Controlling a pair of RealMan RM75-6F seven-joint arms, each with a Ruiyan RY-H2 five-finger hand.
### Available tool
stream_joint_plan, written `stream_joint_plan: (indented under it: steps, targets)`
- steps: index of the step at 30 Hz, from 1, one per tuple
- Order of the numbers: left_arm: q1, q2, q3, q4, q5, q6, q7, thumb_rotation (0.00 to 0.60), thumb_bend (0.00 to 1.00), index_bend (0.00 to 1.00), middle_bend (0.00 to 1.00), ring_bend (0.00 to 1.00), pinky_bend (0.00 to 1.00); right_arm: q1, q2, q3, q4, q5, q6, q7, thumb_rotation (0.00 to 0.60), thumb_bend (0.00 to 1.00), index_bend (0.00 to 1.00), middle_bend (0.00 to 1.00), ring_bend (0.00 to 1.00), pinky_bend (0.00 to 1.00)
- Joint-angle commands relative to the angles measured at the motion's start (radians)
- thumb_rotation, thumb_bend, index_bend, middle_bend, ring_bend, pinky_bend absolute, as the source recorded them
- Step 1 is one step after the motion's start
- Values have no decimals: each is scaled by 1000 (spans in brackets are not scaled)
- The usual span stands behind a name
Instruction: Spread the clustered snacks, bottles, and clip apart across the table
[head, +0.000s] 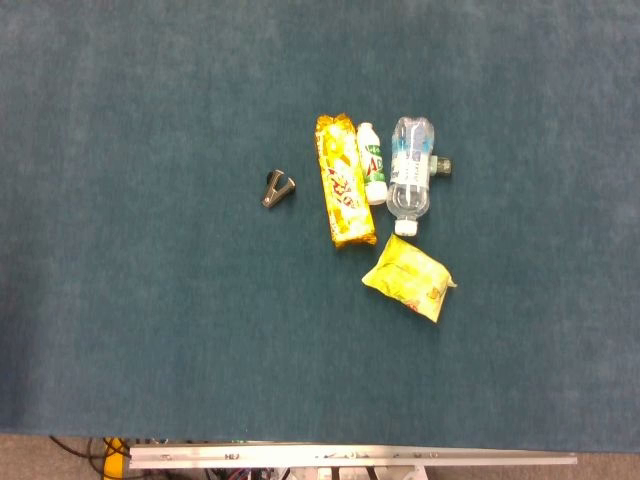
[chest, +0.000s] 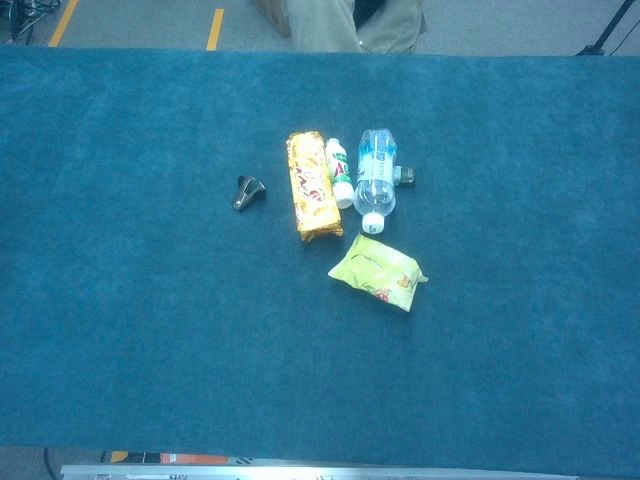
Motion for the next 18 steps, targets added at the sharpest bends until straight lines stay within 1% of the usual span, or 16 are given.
stream_joint_plan:
  steps: [1, 6, 11, 18]
  targets:
    - [0, 2, 0, -4, 0, -1, 1, 600, 363, 0, 28, 35, 73, 0, 2, -4, 0, -5, -2, 2, 600, 30, 264, 344, 299, 382]
    - [3, 3, 2, -10, 11, 10, -1, 600, 363, 0, 30, 35, 73, 4, 11, -14, -9, -28, -8, 9, 600, 30, 264, 344, 299, 382]
    - [6, 9, 5, -20, 25, 19, -5, 600, 363, 0, 30, 35, 73, 24, 33, -23, -32, -81, -17, 36, 600, 30, 264, 344, 299, 382]
    - [3, 21, 7, -38, 29, 14, 2, 600, 363, 0, 31, 35, 73, 93, 76, -22, -98, -158, -80, 62, 600, 30, 263, 344, 299, 382]
